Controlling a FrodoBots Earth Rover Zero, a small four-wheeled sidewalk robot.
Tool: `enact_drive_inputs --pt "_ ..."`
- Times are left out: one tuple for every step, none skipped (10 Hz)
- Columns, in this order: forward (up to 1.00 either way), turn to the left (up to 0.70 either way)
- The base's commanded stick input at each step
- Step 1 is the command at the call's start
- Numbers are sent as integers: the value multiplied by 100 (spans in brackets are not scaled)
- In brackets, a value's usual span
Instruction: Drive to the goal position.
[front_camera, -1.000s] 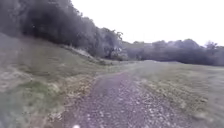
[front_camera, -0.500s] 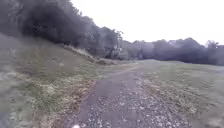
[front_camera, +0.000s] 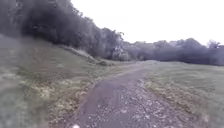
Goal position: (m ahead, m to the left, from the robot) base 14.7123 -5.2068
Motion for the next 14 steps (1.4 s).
enact_drive_inputs --pt "45 -27" --pt "45 -27" --pt "45 -27" --pt "45 -27" --pt "45 -27" --pt "45 -27" --pt "45 -27" --pt "45 -27" --pt "45 -27" --pt "45 -27" --pt "45 -27" --pt "45 -27" --pt "45 -27" --pt "45 -27"
